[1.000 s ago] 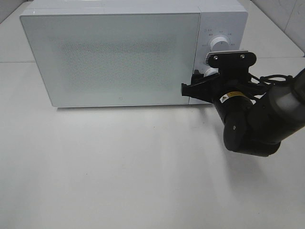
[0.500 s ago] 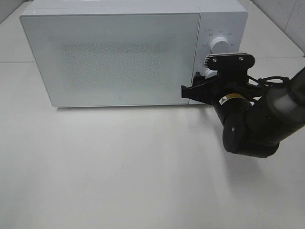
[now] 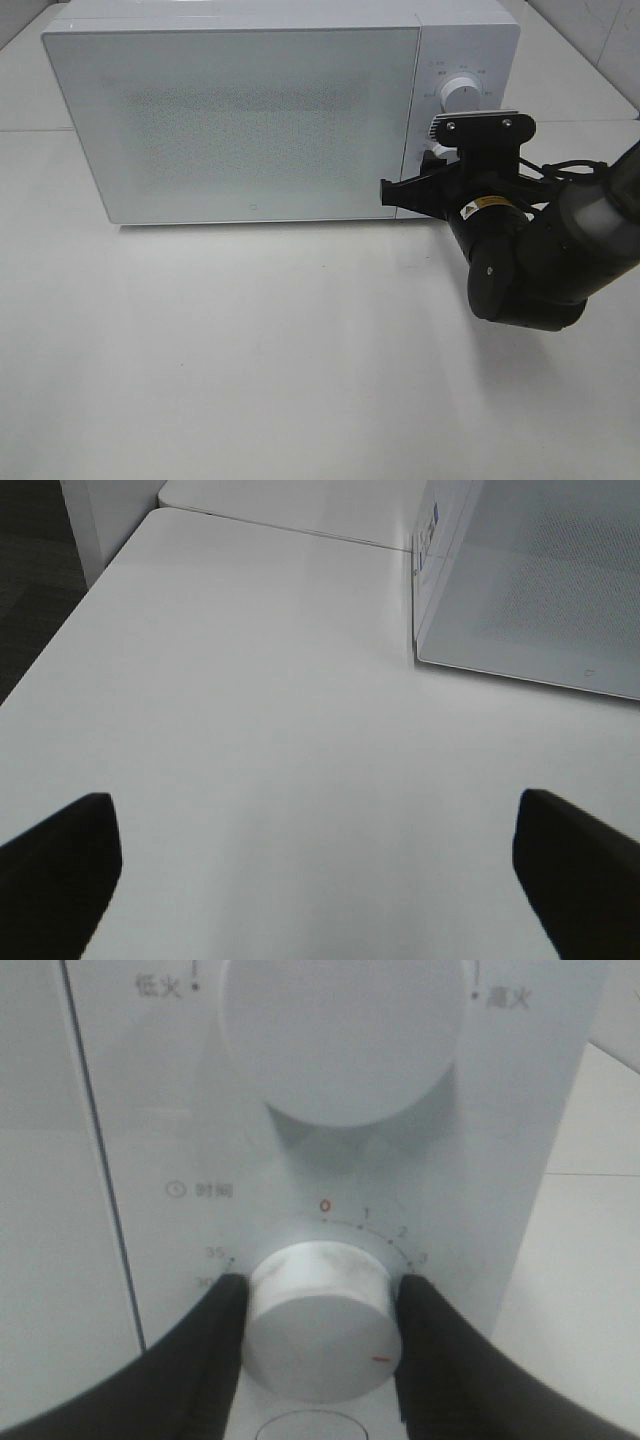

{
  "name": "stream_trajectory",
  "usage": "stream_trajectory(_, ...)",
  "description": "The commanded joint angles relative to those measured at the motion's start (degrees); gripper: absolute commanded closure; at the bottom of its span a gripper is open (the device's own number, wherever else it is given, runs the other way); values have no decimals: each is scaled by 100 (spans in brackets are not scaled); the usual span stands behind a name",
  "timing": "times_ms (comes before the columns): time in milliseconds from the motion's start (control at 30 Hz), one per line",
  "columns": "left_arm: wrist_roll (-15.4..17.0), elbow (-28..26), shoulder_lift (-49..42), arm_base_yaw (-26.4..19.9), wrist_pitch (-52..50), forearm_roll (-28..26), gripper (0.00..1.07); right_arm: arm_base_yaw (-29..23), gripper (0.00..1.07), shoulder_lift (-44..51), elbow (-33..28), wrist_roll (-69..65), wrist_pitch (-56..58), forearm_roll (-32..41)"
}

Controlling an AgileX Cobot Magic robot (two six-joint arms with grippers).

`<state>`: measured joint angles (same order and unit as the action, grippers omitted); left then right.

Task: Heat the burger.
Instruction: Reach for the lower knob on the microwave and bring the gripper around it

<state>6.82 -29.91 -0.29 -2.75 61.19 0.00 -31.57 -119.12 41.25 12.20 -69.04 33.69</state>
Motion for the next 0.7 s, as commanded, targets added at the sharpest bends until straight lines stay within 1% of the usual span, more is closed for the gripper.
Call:
stream_trajectory(33, -6, -11, -103, 0, -17, -29, 6, 23, 99, 23, 63, 63, -722, -69)
stream_trajectory(167, -6, -11, -103, 0, -17, -29, 6, 23, 102, 23, 63, 63, -728, -69)
stream_trajectory(333, -6, -11, -103, 0, -17, -29, 6, 23, 100, 23, 63, 46, -756, -86)
stream_trajectory(433, -6, -11, -103, 0, -17, -29, 6, 23, 100, 23, 63, -183, -877, -138)
stream_trajectory(467, -6, -11, -103, 0, -17, -29, 6, 23, 99, 23, 63, -665, -963, -212)
stream_trajectory(533, -6, -11, -103, 0, -17, -29, 6, 23, 99, 23, 63, -922, -1003, -212)
stream_trajectory(567, -6, -11, -103, 0, -17, -29, 6, 23, 99, 23, 63, -1707, -1066, -212)
stream_trajectory(600, -6, -11, -103, 0, -17, -29, 6, 23, 99, 23, 63, -1707, -1066, -212)
stream_trajectory(633, -6, -11, -103, 0, -17, -29, 6, 23, 99, 23, 63, -2647, -1071, -212)
stream_trajectory(667, -6, -11, -103, 0, -17, -29, 6, 23, 99, 23, 63, -3025, -1071, -212)
stream_trajectory(700, -6, -11, -103, 0, -17, -29, 6, 23, 99, 23, 63, -3025, -1071, -212)
